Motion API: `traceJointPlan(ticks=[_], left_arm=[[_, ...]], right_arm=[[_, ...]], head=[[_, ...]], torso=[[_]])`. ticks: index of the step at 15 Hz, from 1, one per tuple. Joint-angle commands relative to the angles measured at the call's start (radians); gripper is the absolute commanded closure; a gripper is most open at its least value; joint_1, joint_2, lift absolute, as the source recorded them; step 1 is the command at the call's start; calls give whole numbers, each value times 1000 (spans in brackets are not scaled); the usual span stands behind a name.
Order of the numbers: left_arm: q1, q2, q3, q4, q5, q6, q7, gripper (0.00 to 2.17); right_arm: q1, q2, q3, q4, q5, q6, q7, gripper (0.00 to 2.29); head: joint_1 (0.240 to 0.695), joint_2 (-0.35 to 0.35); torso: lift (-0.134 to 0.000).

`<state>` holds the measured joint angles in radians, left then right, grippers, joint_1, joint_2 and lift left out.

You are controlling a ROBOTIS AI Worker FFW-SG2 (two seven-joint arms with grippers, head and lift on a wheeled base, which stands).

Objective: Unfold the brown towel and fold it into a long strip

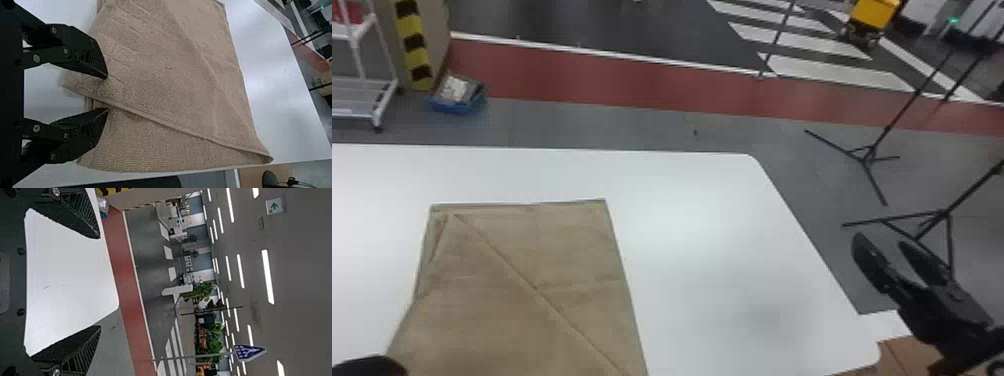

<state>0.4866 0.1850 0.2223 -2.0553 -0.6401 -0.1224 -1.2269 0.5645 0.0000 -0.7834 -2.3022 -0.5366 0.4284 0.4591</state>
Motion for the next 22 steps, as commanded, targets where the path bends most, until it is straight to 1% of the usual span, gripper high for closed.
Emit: traceJointPlan(ticks=[1,5,6,7,8,10,11,12,13,14,15,16,17,18,20,22], left_arm=[[-2,-3,-1,0,17,2,17,697],[-5,-4,-1,0,34,14,37,701],[-5,-4,-1,1,34,14,41,890],[-6,-4,-5,4,42,14,55,1366],[-6,-4,-5,6,42,17,66,1612],[-6,-4,-3,1,43,17,73,1625],[-6,-6,2,-3,53,17,76,1629],[-6,-6,6,-17,68,17,78,1629],[-6,-7,6,-36,72,20,76,1629],[-5,-7,5,-57,86,27,70,1625],[-3,-7,5,-72,111,30,63,1629],[-3,-7,5,-78,126,30,63,1625],[-5,-6,5,-88,145,33,61,1625],[-3,-1,5,-92,165,36,61,1625],[-3,4,8,-92,177,45,61,1625],[1,7,8,-88,183,45,61,1625]], right_arm=[[0,1,1,3,0,0,0,60],[-2,1,7,4,0,-3,0,60],[0,1,7,4,0,0,1,60],[0,1,7,4,0,0,0,60],[0,1,6,4,0,0,1,60],[-2,1,10,4,1,0,0,60],[-15,1,21,0,14,16,0,60],[-28,1,52,-5,47,59,0,63],[-52,1,93,-11,92,117,-2,63],[-101,-9,145,-11,124,215,-7,63],[-155,-35,202,-11,152,304,-16,66],[-227,-71,286,1,188,402,-23,66],[-302,-80,360,36,236,485,-23,66],[-373,-80,432,98,282,491,-23,66],[-528,-83,573,239,354,525,-22,66],[-673,-72,670,414,394,522,-22,70]], head=[[695,-350],[695,-350],[695,-350],[695,-350],[695,-350],[695,-350],[695,-350],[695,-350],[695,-350],[695,-350],[695,-350],[695,-340],[695,-310],[695,-234],[695,-169],[695,-109]], torso=[[-126],[-126],[-126],[-126],[-126],[-126],[-126],[-126],[-126],[-126],[-126],[-126],[-126],[-126],[-126],[-126]])
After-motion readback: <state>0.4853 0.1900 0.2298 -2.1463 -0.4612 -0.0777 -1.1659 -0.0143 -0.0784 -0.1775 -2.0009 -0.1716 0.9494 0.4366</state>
